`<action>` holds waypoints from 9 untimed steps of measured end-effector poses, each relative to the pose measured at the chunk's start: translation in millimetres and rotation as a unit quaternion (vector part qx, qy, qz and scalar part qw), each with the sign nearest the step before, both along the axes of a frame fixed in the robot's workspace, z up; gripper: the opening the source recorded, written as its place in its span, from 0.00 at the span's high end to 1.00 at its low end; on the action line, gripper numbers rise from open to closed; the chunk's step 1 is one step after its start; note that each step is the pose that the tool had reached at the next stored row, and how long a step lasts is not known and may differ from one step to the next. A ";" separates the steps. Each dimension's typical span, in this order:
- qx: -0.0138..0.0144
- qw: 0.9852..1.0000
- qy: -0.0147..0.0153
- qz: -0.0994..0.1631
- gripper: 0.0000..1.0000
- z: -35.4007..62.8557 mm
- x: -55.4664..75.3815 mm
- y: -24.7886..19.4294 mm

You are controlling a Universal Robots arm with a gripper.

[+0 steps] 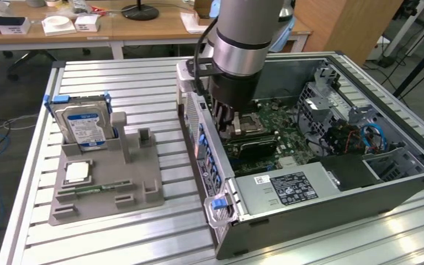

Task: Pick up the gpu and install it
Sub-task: 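Press down on the gpu until it lock into place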

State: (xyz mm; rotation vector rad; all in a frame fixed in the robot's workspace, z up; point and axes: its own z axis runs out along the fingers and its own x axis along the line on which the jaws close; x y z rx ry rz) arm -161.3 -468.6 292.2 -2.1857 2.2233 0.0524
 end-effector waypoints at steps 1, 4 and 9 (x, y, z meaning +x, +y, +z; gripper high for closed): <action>0.001 1.000 -0.001 0.000 0.89 -1.7 0.0 0.1; 0.001 1.000 0.001 0.000 0.89 -0.5 3.9 0.1; 0.004 1.000 0.001 0.000 0.89 -0.7 22.9 0.0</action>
